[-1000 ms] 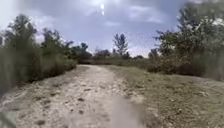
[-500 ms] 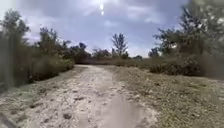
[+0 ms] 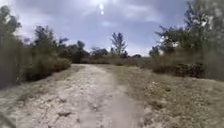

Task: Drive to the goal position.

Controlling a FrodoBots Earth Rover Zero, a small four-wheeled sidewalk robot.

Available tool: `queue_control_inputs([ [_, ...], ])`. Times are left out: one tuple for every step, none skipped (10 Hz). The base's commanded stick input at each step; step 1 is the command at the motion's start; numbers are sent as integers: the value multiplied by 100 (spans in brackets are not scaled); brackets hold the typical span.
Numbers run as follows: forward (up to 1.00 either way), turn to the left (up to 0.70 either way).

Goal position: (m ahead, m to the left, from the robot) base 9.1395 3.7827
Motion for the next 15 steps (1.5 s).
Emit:
queue_control_inputs([
  [85, 0],
  [85, 0],
  [85, 0],
  [85, 0],
  [85, 0],
  [85, 0],
  [85, 0],
  [85, 0],
  [85, 0],
  [85, 0],
  [85, 0],
  [85, 0],
  [85, 0],
  [85, 0],
  [85, 0],
])
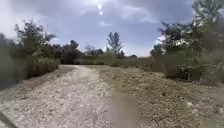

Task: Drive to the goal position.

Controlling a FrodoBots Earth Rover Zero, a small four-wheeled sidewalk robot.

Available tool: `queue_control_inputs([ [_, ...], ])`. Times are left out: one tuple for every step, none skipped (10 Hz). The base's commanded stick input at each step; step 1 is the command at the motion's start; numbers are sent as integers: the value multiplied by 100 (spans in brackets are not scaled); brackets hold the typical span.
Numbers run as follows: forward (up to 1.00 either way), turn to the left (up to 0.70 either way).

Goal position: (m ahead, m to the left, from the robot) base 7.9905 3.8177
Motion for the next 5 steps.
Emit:
queue_control_inputs([
  [85, 0],
  [85, 0],
  [85, 0],
  [85, 0],
  [85, 0],
])
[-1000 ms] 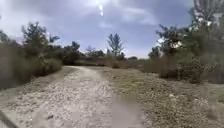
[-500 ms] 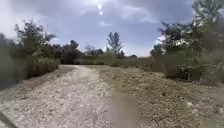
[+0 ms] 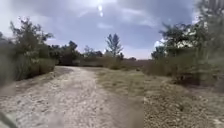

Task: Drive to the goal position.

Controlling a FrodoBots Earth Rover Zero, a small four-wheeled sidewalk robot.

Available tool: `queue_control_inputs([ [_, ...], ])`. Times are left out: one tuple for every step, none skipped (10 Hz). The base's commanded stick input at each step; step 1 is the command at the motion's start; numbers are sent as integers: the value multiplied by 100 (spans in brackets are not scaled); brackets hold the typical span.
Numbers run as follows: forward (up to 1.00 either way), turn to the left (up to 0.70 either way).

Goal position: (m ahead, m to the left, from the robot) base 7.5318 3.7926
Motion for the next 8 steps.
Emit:
queue_control_inputs([
  [85, 0],
  [85, 0],
  [85, 0],
  [85, 0],
  [85, 0],
  [85, 0],
  [85, 0],
  [85, 0],
])
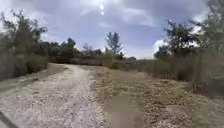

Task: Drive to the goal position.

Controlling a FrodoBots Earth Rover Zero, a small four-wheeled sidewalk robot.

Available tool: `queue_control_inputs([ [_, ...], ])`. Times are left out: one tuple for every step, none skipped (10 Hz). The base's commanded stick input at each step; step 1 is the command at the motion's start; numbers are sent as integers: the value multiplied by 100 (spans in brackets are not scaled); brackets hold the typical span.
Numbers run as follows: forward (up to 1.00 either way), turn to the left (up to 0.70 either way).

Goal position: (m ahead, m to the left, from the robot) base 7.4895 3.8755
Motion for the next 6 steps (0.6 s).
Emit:
queue_control_inputs([
  [85, 0],
  [85, 0],
  [85, 26],
  [85, 34],
  [85, 34],
  [85, 34],
])
